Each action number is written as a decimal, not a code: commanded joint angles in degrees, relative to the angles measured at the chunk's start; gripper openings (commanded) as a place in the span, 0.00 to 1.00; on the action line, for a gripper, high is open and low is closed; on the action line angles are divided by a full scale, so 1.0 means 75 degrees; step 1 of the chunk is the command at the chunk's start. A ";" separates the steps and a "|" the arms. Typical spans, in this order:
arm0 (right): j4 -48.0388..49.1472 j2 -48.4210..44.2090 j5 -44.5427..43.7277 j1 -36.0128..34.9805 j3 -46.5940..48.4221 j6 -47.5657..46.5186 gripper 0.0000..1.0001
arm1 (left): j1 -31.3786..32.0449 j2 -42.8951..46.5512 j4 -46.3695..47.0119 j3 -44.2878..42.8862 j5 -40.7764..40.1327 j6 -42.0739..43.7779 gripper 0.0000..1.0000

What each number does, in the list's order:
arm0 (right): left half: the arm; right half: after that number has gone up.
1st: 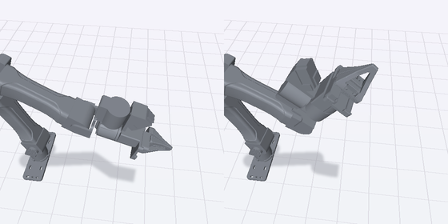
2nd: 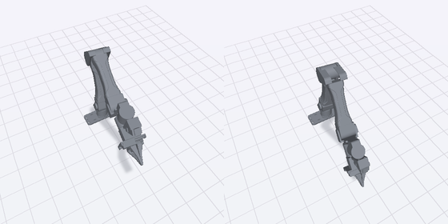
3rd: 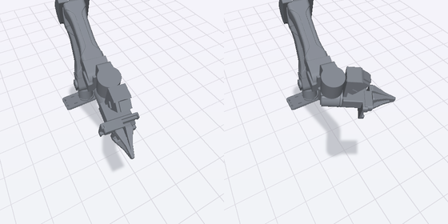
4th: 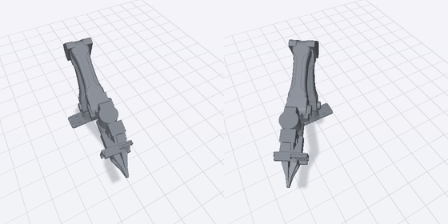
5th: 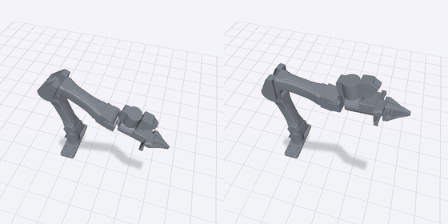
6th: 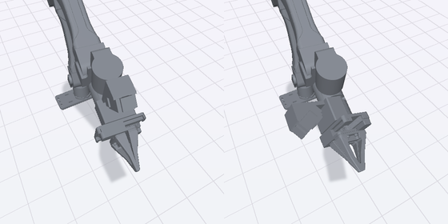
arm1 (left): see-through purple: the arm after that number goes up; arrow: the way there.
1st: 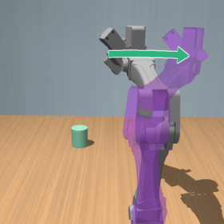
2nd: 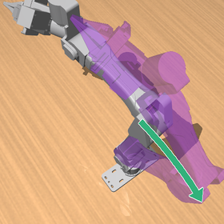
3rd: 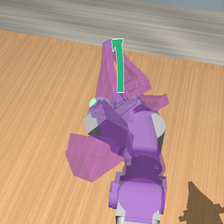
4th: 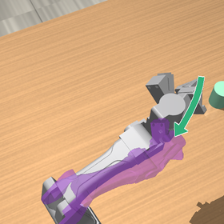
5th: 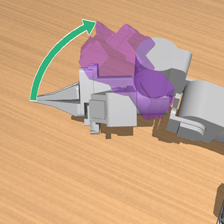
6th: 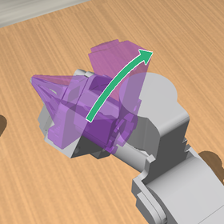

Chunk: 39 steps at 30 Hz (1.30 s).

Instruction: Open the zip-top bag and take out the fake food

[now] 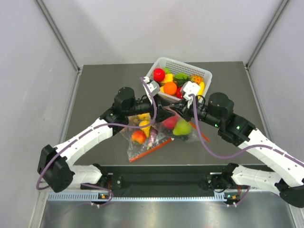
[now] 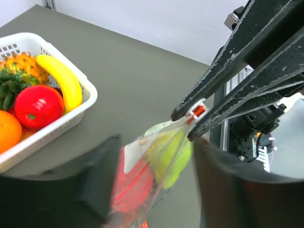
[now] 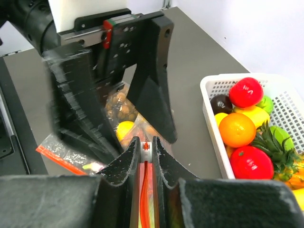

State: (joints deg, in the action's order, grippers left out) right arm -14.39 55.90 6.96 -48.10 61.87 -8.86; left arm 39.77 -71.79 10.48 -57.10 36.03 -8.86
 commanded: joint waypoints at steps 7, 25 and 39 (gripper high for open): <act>0.0232 -0.0258 0.0631 0.0401 -0.0010 0.0150 0.00 | -0.0064 -0.0307 0.1169 -0.0074 0.0949 0.0069 0.00; 0.0255 -0.0844 0.0958 0.0518 -0.1124 0.0045 0.00 | -0.1095 -0.1197 0.5527 0.0465 0.3340 -0.3481 0.00; 0.1003 -0.1207 0.0888 0.0518 -0.1358 0.0268 0.44 | -0.1095 -0.1338 0.5377 0.0336 0.3411 -0.3541 0.00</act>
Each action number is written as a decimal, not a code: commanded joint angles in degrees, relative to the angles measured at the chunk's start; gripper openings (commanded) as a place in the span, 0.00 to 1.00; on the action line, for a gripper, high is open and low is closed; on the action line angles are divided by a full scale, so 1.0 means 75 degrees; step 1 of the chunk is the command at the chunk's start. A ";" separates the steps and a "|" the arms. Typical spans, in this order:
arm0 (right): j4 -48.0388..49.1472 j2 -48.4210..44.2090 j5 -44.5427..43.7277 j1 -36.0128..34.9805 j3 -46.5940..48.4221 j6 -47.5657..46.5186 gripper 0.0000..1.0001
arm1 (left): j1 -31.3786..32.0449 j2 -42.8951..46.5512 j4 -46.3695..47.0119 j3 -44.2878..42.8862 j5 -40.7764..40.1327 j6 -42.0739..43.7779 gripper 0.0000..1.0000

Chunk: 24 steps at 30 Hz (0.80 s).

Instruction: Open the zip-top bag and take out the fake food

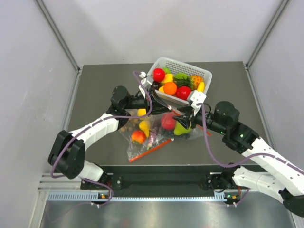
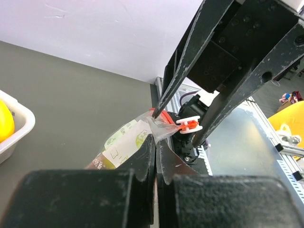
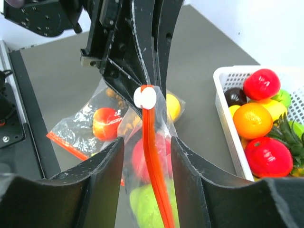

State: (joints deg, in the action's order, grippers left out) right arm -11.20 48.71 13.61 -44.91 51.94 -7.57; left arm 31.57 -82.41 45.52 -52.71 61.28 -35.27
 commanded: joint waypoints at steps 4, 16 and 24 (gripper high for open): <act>0.0953 -0.0330 -0.0010 0.0093 0.0012 0.0026 0.39 | 0.0021 0.0043 0.0483 -0.0331 0.0115 0.0097 0.00; 0.1095 0.0279 -0.0395 -0.0352 0.0422 -0.0420 0.35 | 0.0126 -0.0062 -0.0116 -0.0566 0.0103 0.0413 0.00; 0.1200 0.0373 -0.0900 -0.0552 0.0562 -0.0666 0.37 | 0.0208 -0.0109 -0.0362 -0.0648 0.0162 0.0542 0.00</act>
State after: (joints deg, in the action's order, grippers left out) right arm -5.56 51.24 8.91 -47.94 52.75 -11.03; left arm 32.56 -83.44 40.80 -54.46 61.73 -32.56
